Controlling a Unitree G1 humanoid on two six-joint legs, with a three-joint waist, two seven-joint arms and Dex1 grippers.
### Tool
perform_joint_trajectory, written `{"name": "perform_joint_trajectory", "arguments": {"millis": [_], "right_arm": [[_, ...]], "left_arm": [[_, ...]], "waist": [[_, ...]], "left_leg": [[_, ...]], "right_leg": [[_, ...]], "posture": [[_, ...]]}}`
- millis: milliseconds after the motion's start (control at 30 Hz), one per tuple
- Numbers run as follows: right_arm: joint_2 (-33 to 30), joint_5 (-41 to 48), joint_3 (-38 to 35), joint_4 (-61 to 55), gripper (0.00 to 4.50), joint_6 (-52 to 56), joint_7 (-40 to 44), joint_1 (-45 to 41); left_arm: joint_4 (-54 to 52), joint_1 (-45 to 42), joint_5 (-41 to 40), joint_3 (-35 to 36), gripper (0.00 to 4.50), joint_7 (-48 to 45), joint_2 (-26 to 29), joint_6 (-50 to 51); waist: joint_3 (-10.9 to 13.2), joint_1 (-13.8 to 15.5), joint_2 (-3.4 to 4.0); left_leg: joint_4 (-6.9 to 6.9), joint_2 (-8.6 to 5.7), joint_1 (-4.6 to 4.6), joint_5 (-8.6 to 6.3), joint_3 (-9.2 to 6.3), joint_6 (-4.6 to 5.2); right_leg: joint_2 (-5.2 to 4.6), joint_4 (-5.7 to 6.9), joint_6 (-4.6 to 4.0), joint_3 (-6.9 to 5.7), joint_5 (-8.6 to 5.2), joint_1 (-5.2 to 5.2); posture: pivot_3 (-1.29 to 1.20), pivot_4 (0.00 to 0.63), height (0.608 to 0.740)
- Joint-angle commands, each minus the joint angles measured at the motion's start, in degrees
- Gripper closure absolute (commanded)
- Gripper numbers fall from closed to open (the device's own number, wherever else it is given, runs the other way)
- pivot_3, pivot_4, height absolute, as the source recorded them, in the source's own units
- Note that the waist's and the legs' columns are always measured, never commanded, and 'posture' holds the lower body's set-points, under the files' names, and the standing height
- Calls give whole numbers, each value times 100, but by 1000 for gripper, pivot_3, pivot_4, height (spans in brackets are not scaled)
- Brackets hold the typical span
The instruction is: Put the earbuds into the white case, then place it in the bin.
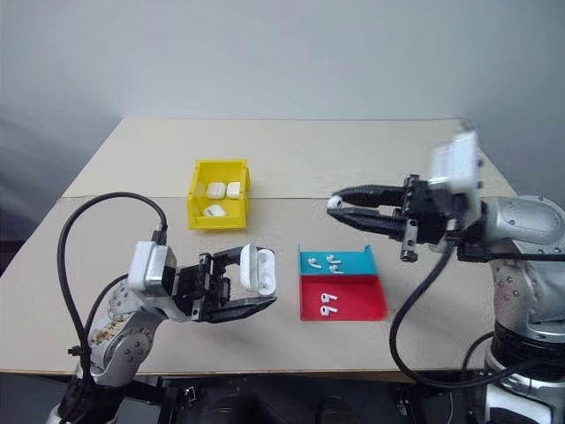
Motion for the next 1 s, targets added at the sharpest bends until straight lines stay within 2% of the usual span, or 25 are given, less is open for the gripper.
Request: {"name": "perform_joint_trajectory", "arguments": {"millis": [33, 200, 333, 533, 1000], "right_arm": [[492, 992, -132, -27, 3393, -356, -182, -46], [1213, 1092, 569, -198, 3393, -1077, -81, 134], [1442, 862, 1021, -89, 3393, -1564, -103, 130], [1360, 701, 1388, 69, 3393, -2079, 71, 131], [1113, 543, 1834, 164, 3393, -2430, 140, 308]], "left_arm": [[-103, -111, -101, 61, 1705, -91, -49, -38], [-132, -218, -208, 101, 1705, -224, -263, -187], [-133, -248, -172, 117, 1705, -287, -333, -250], [-229, -219, -172, 119, 1705, -222, -334, -225], [-248, -251, -121, 58, 1705, -144, -335, -179]], "waist": [[0, -6, 1], [-1, 1, 2], [-1, 1, 3], [-1, 2, 3], [-1, 5, 3]], "left_leg": [[0, 0, 0, 0, 1, 0], [-1, -1, -2, 0, 2, 0], [0, -1, -2, 1, 3, -1], [-1, -1, -1, 1, 2, -1], [-1, 0, -1, 0, 2, -1]], "right_leg": [[0, 1, 0, 2, 0, -1], [0, 2, 0, 2, 0, -3], [0, 4, 1, 2, 0, -3], [0, 2, 1, 1, 0, -2], [0, 2, 1, 1, 0, -3]], "posture": [[0, 150, 740], [0, 150, 740], [0, 150, 740], [0, 150, 740], [0, 150, 740]]}}
